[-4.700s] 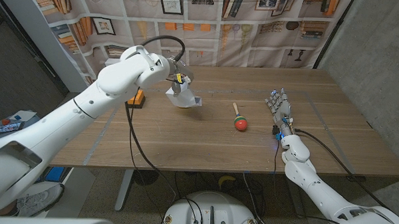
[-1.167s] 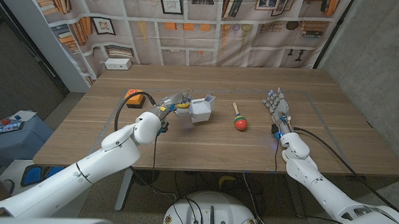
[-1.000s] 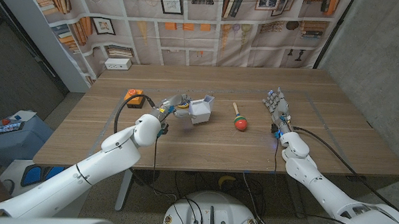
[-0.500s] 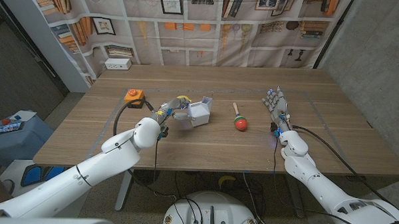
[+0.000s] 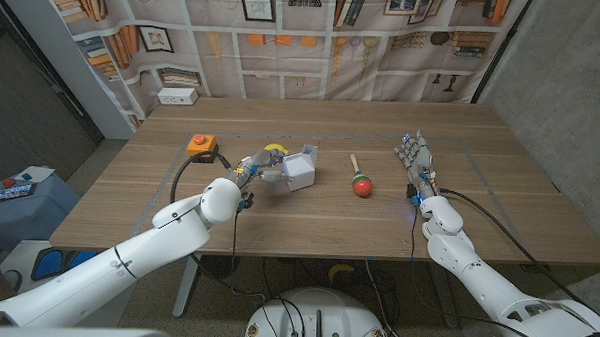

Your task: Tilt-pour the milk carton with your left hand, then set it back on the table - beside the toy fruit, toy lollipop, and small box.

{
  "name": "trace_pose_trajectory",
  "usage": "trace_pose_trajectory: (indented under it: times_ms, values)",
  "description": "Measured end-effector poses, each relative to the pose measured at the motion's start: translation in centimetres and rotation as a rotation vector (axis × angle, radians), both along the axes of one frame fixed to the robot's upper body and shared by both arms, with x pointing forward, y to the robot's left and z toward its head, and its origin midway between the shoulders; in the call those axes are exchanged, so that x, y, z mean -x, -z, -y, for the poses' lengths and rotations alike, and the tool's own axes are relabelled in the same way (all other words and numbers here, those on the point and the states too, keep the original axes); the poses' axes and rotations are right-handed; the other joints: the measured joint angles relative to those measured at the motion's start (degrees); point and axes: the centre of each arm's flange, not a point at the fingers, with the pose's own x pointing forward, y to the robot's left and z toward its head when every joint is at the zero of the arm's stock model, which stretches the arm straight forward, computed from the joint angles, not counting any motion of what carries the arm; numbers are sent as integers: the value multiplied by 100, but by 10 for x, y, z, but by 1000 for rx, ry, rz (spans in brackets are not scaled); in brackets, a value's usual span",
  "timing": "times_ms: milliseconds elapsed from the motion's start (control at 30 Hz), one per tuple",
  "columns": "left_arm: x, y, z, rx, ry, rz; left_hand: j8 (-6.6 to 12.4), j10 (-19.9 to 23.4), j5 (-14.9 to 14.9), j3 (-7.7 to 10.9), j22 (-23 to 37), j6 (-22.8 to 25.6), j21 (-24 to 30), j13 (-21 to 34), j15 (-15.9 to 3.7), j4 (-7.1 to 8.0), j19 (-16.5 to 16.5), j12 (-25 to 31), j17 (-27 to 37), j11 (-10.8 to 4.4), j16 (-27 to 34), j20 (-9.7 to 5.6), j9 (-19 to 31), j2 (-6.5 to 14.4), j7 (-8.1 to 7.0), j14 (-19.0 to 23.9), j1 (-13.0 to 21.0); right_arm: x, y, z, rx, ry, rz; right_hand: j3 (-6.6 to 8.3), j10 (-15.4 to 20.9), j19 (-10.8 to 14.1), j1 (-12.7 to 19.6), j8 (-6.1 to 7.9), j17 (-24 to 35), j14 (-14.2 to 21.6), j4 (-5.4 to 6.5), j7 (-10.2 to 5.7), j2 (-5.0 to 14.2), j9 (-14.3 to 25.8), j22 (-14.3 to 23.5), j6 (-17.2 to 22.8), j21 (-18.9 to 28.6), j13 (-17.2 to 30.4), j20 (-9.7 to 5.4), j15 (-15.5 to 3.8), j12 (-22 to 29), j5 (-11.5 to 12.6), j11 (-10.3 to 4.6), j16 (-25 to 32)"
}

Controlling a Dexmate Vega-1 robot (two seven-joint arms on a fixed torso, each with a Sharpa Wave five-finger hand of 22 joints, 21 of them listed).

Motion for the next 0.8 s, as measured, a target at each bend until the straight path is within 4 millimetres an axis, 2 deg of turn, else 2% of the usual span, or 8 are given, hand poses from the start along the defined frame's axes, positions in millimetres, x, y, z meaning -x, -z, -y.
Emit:
trace_pose_trajectory:
  times_ms: [200, 267, 400, 500, 633, 800]
  values:
    - [0, 0, -2, 7, -2, -17, -193, -282, 29, -55, 0, -213, 0, -66, 1, 7, -79, -139, -33, 162, -122, -7, -20, -112, 26, -256, -110, 0, 1, -1, -2, -1, -1, 0, 0, 0, 0, 0, 0, 0, 0, 0, 0, 0, 0, 0, 0, 0, 0, 0, 0, 0, 0, 0]
    - [0, 0, -3, 10, 0, -24, -266, -441, 7, -92, 0, -256, 0, -110, 13, -2, -88, -208, -56, 211, -183, 0, -23, -156, -15, -403, -154, 0, 2, -1, -3, -1, -1, 0, 0, 0, 0, 0, 0, 0, 0, 0, 0, 0, 0, 0, 0, 0, 0, 0, 0, 0, 0, 0]
    - [-1, 1, -4, 12, 4, -37, -496, -798, 7, -140, 0, -516, 0, -234, 214, 0, -175, -333, -103, 325, -256, -5, -47, -224, -23, -699, -222, 0, 2, -1, -3, -1, -1, 10, 0, 31, 0, 0, 0, 0, -11, 0, 0, 0, 0, 0, 0, 0, 31, 0, 0, 0, 0, 0]
    - [-1, 1, -5, 14, 9, -49, -629, -980, 7, -151, 0, -645, 0, -315, 318, 11, -237, -355, -113, 390, -256, 57, -50, -256, -20, -884, -254, 0, 2, -1, -3, -2, -1, 24, 0, 32, 0, 0, 0, 0, -24, 0, 0, 3, 0, 0, 0, 0, 32, 0, 0, 0, 0, 0]
    - [-2, 2, -5, 16, 20, -70, -881, -1281, 7, -169, -9, -883, -41, -469, 423, 28, -375, -377, -139, 578, -256, 87, -77, -287, 32, -1139, -360, 0, 2, -2, -5, -2, -1, 24, 0, 32, 0, 0, 0, 0, -24, 0, 0, 4, 0, 0, 0, 0, 32, 0, 0, 0, 0, 0]
    - [-3, 2, -6, 17, 35, -99, -1238, -1676, -33, -186, -14, -1201, -74, -703, 626, 45, -657, -377, -139, 731, -297, 155, -98, -301, 109, -1525, -485, 1, 3, -3, -8, -1, -1, 23, 0, 32, 0, 0, 0, 0, -24, 0, 0, 4, 0, 0, 0, 0, 32, 0, 0, 0, 0, -1]
